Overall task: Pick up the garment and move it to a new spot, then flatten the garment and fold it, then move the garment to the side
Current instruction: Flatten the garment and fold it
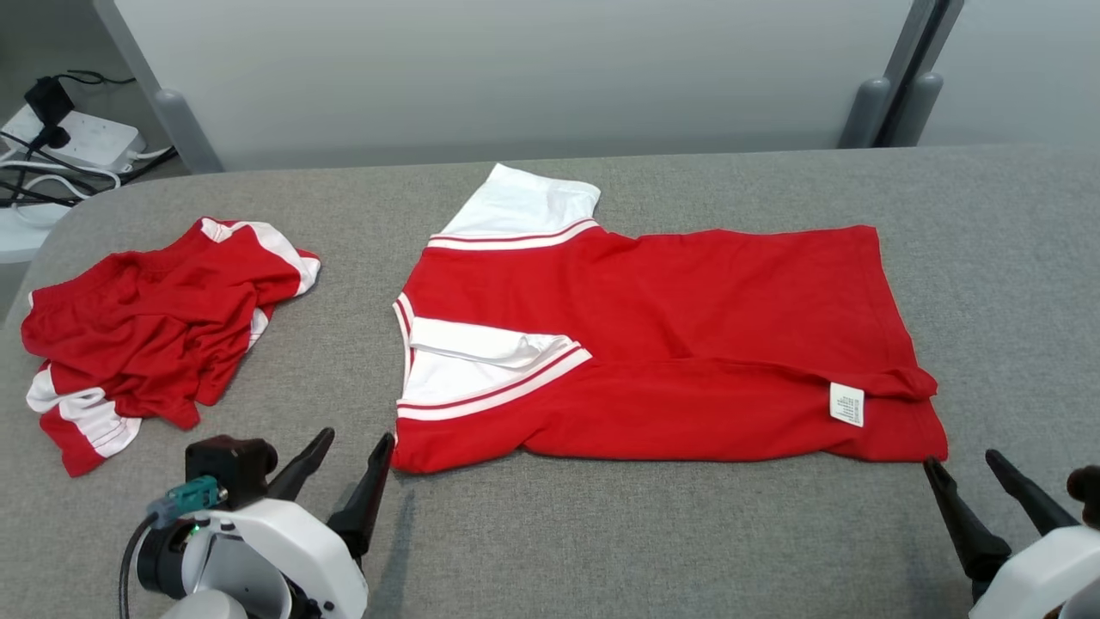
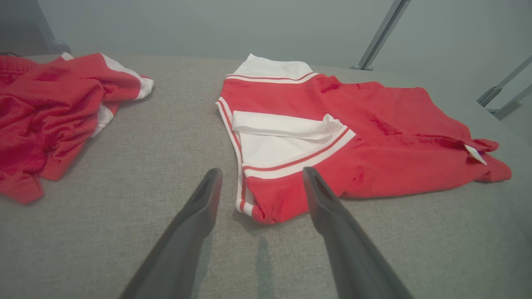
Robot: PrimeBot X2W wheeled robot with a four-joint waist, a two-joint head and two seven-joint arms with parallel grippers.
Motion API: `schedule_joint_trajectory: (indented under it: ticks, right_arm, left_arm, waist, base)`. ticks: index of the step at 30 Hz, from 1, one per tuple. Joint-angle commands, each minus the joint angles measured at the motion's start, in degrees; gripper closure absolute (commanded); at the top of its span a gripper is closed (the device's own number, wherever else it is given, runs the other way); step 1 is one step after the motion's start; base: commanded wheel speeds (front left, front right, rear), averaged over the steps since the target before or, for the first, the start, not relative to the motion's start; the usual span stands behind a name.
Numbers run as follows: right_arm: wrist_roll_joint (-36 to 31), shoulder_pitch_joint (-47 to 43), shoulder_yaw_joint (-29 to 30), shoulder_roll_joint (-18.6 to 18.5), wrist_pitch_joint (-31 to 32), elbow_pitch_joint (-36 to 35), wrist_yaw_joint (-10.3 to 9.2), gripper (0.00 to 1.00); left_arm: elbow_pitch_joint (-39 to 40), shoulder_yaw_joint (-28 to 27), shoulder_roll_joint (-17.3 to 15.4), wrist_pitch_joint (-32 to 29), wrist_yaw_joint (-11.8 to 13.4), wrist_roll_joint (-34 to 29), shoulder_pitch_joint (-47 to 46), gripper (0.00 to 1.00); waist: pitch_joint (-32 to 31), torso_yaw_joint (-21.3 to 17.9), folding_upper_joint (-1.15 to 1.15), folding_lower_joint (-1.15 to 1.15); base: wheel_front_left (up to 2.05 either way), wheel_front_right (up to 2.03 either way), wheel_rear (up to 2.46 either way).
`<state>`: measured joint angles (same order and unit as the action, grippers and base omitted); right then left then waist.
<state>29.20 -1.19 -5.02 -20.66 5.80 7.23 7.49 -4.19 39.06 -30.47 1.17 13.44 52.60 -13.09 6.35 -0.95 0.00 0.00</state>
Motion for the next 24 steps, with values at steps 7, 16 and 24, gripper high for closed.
schedule_joint_trajectory:
  ticks: [7, 16, 24]
  right_arm:
    - [-2.1, -5.3, 3.3, 2.0, 3.4, -7.5, 0.0, 0.0]
    - [-4.2, -5.9, 4.8, 3.1, 2.6, -9.5, 0.0, 0.0]
    - [-3.7, -2.6, 5.1, 3.3, -0.6, -4.1, 0.0, 0.0]
  left_arm:
    - [7.3, -2.1, -2.7, -1.3, 4.3, 0.8, 2.5, 0.0]
    - [7.3, -2.1, -2.4, -0.7, 4.1, 0.9, 2.6, 0.0]
    - [2.0, -1.2, -0.5, 0.1, 0.8, 0.4, -1.2, 0.0]
  waist:
    - [-1.6, 0.6, 0.0, 0.0]
    - [-0.9, 0.8, 0.0, 0.0]
    - [1.4, 1.3, 0.0, 0.0]
  base:
    - [0.0, 0.0, 0.0]
    - [0.0, 0.0, 0.0]
    - [0.0, 0.0, 0.0]
